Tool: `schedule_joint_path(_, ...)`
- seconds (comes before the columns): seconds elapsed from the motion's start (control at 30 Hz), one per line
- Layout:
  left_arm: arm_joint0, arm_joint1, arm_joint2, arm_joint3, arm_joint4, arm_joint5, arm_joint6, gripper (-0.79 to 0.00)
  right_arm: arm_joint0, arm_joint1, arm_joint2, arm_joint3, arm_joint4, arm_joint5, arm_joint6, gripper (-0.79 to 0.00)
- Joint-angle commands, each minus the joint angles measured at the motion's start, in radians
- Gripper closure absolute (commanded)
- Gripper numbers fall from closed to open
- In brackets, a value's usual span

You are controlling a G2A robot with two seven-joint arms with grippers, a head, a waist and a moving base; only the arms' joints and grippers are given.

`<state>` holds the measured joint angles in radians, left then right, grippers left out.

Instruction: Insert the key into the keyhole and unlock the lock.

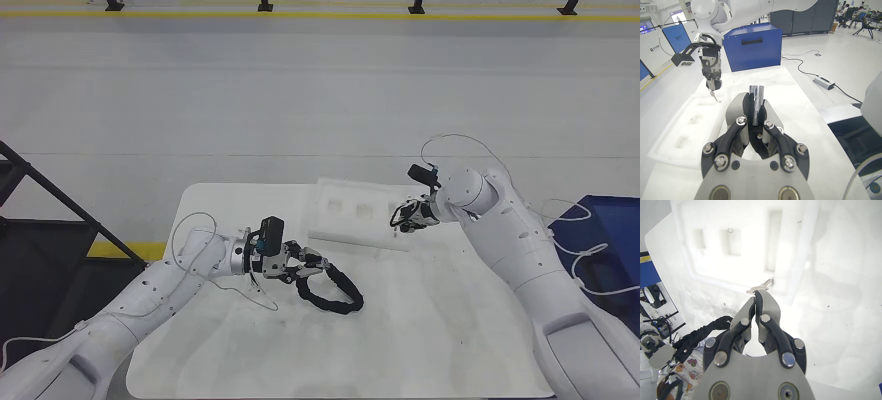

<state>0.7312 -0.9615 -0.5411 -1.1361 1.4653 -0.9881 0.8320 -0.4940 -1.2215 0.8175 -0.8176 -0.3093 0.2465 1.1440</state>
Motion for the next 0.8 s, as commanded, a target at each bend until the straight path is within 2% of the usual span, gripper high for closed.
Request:
schedule_joint_path(0.0, 0.0, 0.0, 0.0, 0.0, 0.0, 0.0, 0.0, 0.0, -0.004, 0.002, 0.001, -0.005, -0.011, 0.005, 0.002, 0.0)
schedule_joint_path(0.33, 0.0, 0.0, 0.0, 0.0, 0.0, 0.0, 0.0, 0.0, -0.003, -0.007, -0.008, 0.028, -0.014, 0.004, 0.014, 0.0)
schedule_joint_path(0.77, 0.0, 0.0, 0.0, 0.0, 0.0, 0.0, 0.0, 0.0, 0.027, -0.052, -0.05, 0.141, 0.009, -0.006, -0.029, 0.0)
